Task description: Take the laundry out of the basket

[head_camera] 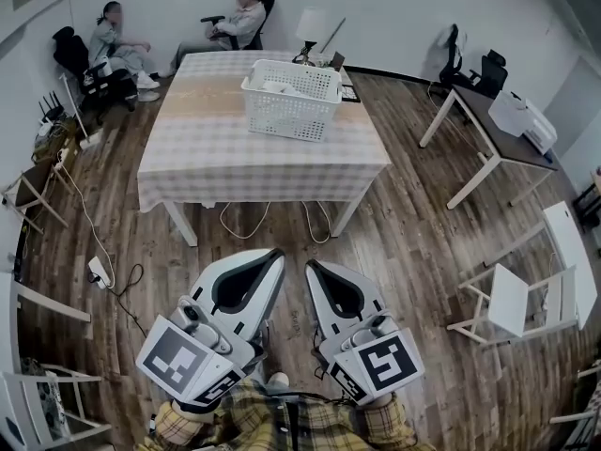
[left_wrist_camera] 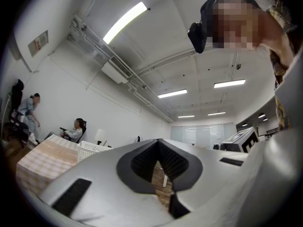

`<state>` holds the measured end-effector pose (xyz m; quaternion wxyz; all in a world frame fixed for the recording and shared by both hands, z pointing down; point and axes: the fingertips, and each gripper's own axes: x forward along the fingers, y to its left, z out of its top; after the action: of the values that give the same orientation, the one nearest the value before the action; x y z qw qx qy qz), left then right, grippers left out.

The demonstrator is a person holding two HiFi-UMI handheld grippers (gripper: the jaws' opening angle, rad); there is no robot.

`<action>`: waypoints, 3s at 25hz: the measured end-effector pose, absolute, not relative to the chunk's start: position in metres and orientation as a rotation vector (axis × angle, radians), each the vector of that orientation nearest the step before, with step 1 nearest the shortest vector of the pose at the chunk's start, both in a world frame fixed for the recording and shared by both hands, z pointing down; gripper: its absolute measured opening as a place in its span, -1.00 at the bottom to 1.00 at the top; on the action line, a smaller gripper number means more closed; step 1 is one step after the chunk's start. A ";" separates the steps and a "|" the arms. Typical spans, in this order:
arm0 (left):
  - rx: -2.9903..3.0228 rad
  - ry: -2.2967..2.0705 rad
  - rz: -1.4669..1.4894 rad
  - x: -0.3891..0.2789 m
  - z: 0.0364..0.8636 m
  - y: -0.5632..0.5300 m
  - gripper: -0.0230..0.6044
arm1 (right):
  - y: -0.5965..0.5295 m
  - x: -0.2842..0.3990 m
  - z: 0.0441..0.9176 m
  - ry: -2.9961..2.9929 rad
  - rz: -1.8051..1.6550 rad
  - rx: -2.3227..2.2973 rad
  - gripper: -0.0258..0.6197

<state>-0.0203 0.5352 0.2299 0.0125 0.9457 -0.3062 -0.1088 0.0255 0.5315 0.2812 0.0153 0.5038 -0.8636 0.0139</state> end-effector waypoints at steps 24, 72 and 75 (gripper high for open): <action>2.991 -0.814 -0.311 -0.089 0.224 0.273 -0.90 | 0.280 -0.021 0.280 -2.571 0.101 1.777 -0.90; 2.875 -1.145 -0.188 0.064 0.232 -0.135 -0.90 | -0.146 0.143 0.287 -2.667 0.207 1.459 -0.89; 2.872 -1.150 -0.159 0.067 0.235 -0.144 -0.90 | -0.154 0.143 0.289 -2.674 0.217 1.444 -0.89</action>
<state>0.0666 -0.1441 0.2347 0.0219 0.9269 -0.3711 -0.0513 0.1428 -0.1539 0.2891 0.0476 0.4733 -0.8767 0.0711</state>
